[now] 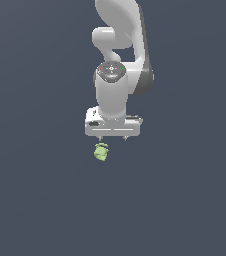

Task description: Pick up the object and move it to a goal position.

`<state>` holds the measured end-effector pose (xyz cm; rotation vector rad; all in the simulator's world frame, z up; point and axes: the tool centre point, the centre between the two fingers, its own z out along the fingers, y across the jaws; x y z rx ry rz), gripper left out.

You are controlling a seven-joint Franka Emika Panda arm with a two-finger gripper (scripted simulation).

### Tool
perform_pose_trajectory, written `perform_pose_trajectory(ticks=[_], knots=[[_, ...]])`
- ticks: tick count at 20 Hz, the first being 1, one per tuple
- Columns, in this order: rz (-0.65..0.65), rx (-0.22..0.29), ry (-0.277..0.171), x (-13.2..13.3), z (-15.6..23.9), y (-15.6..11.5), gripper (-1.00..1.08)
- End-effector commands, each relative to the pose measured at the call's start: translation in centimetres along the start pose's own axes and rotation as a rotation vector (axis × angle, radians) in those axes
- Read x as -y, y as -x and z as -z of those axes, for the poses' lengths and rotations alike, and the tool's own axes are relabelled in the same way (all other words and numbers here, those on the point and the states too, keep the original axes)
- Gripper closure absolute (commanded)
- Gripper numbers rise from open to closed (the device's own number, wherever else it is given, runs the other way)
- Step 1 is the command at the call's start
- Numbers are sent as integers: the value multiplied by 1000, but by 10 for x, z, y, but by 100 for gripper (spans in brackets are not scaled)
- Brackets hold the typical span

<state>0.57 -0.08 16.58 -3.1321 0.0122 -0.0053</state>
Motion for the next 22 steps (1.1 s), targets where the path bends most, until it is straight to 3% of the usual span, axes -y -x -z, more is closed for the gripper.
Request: perform_pose_trajectory(ticks=[1, 11, 22], knots=[[0, 0, 0, 0, 0, 0, -92], [4, -5, -9, 17, 14, -2, -92], [-70, -3, -8, -1, -8, -1, -92]])
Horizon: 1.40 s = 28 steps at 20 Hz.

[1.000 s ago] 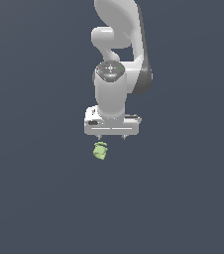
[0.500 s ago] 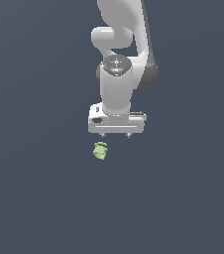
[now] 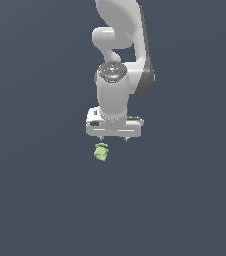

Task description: Pick up the object and move it to a goal position.

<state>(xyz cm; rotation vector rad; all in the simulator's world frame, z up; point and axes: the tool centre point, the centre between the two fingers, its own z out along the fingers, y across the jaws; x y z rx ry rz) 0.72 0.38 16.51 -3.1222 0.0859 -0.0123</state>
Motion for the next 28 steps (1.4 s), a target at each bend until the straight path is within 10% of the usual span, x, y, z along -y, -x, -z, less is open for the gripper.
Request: perform_pose_trajectory(ticks=[1, 12, 28], knots=[[-43, 2, 1, -11, -13, 1, -92], [-254, 5, 18, -63, -71, 9, -92], [-264, 5, 19, -67, -116, 11, -92]])
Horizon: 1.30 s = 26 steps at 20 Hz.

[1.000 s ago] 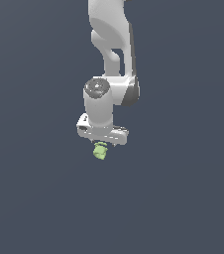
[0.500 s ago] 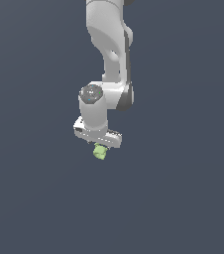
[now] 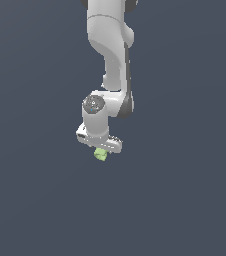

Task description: Pick up the object and move it to a goal position.

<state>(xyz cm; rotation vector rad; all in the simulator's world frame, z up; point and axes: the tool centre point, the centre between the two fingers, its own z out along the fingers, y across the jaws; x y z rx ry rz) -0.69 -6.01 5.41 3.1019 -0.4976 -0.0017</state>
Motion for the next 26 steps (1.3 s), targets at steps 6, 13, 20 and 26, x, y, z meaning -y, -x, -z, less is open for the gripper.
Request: perform_pose_trajectory(ticks=[6, 13, 20, 26], knots=[[-2, -1, 0, 0, -14, -1, 108], [-2, -1, 0, 0, -14, -1, 108], [-1, -1, -1, -1, -9, -3, 108], [-1, -1, -1, -9, 16, -13, 108]])
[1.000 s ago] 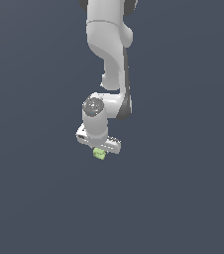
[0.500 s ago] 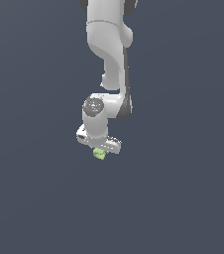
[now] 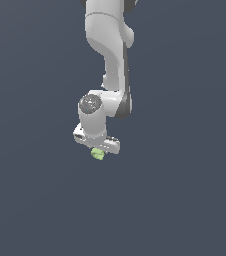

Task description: Pick up the object and move it to a goal position.

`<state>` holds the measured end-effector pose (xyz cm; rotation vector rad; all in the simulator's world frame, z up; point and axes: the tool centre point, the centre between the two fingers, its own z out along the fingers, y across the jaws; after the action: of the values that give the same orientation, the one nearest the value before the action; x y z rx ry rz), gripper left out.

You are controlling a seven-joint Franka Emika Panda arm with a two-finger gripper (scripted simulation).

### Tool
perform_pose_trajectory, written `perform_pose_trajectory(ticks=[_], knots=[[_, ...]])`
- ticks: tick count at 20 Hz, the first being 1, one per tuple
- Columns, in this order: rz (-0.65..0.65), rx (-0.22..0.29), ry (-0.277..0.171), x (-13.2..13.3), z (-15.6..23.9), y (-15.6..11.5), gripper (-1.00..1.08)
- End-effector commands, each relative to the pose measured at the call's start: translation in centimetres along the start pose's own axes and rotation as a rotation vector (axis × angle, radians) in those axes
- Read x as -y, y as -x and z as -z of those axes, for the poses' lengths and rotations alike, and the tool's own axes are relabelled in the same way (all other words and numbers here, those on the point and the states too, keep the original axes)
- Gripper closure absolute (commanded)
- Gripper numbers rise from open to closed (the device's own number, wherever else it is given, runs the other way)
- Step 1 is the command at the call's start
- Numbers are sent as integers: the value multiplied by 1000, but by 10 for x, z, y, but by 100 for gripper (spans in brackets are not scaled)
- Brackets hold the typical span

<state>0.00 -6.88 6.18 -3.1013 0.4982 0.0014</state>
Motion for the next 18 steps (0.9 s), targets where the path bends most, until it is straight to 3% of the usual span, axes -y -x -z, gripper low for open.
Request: perform_pose_trajectory(ticks=[1, 18], knots=[[0, -1, 0, -4, 14, -6, 108], [-1, -1, 0, -52, 165, -68, 108]])
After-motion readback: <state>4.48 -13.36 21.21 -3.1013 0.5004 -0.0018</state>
